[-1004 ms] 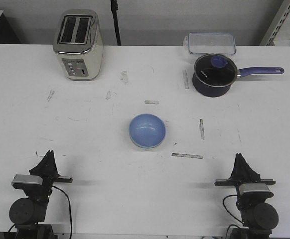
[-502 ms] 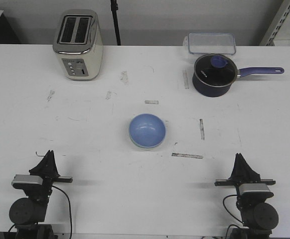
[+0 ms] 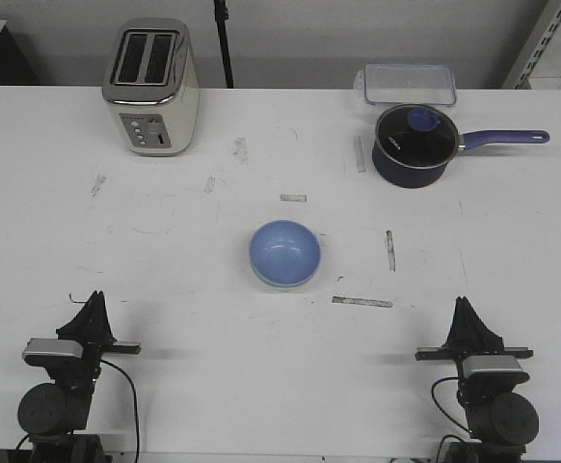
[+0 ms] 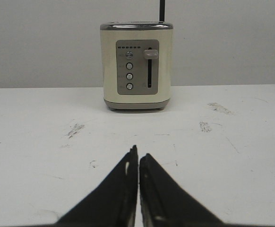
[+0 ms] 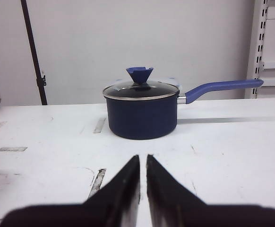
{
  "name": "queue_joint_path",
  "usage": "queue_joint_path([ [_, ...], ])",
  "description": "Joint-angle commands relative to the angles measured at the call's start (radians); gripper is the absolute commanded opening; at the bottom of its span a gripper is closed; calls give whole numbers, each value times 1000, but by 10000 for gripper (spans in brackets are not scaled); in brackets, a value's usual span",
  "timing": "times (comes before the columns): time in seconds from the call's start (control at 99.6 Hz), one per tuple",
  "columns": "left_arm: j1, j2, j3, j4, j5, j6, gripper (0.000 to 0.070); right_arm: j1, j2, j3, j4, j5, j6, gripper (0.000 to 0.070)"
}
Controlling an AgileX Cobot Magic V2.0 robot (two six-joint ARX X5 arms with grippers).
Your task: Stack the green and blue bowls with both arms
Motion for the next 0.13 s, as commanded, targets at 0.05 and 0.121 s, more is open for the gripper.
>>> queue_joint_path([
  [0.05,0,-2,-22,12,-2,-2,1,1,0,-3,7,3,10,15],
  [0.121,0,-2,-22,12,-2,-2,1,1,0,-3,7,3,10,15],
])
